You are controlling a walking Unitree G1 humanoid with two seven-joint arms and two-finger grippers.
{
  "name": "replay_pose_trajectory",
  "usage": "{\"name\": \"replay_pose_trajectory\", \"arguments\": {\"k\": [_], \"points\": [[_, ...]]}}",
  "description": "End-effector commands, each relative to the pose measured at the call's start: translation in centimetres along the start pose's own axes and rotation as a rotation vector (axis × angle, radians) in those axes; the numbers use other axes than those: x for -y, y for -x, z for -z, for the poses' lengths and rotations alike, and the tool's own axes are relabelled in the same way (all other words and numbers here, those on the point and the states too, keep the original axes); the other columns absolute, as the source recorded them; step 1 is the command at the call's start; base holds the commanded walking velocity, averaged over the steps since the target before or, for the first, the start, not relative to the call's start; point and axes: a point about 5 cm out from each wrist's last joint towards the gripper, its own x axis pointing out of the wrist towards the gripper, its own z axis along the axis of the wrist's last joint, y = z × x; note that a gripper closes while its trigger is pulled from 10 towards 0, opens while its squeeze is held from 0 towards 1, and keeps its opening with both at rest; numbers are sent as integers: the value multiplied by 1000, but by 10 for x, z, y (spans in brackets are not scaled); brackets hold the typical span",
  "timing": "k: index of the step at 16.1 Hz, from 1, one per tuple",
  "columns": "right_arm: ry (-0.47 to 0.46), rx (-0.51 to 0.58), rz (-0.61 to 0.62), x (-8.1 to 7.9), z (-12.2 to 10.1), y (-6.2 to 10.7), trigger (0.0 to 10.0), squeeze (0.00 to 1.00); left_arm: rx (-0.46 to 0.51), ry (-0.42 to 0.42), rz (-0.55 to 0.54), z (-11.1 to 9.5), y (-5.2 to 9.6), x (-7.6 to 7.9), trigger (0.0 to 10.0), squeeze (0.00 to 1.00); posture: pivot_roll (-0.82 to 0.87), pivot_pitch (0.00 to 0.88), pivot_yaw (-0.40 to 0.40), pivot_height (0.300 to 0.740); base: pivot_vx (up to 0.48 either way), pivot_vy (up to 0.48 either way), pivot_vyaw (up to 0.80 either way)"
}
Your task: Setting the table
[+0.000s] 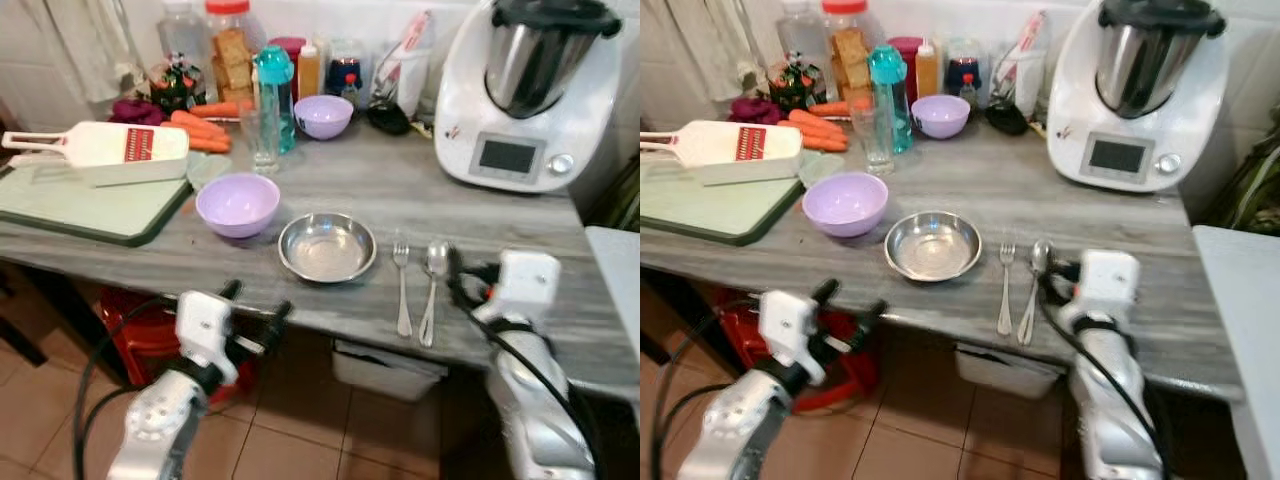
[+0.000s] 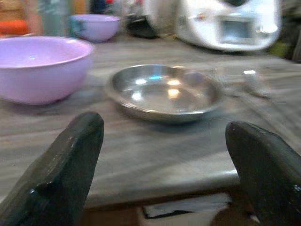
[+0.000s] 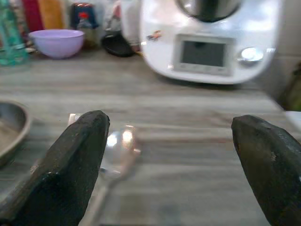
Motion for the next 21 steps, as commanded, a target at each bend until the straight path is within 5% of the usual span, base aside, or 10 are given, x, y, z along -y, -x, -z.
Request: {"name": "replay_pose_trajectory", "arguments": {"k": [1,6,10,14,21], "points": [[-9,-11,9,5,-1,-5,10000,0,7,-25,8,-3,2,-1,10000,0,35,0,2,740,0,0,0],[-80,-109,24,27,9,-20,10000,0,-19,-13,86,-1,7,0,10000,0,40,0,2,740,0,0,0],[-142,-179,-47,29,12,-45,10000,0,-69,-5,144,5,15,-1,10000,0,43,0,5,740,0,0,0],[-17,-276,22,35,13,-67,10000,0,-83,-1,145,6,20,-2,10000,0,59,0,1,740,0,0,0],[84,-388,-9,13,6,-97,10000,0,-83,68,236,5,29,14,10000,0,69,0,-13,740,0,0,0]]}}
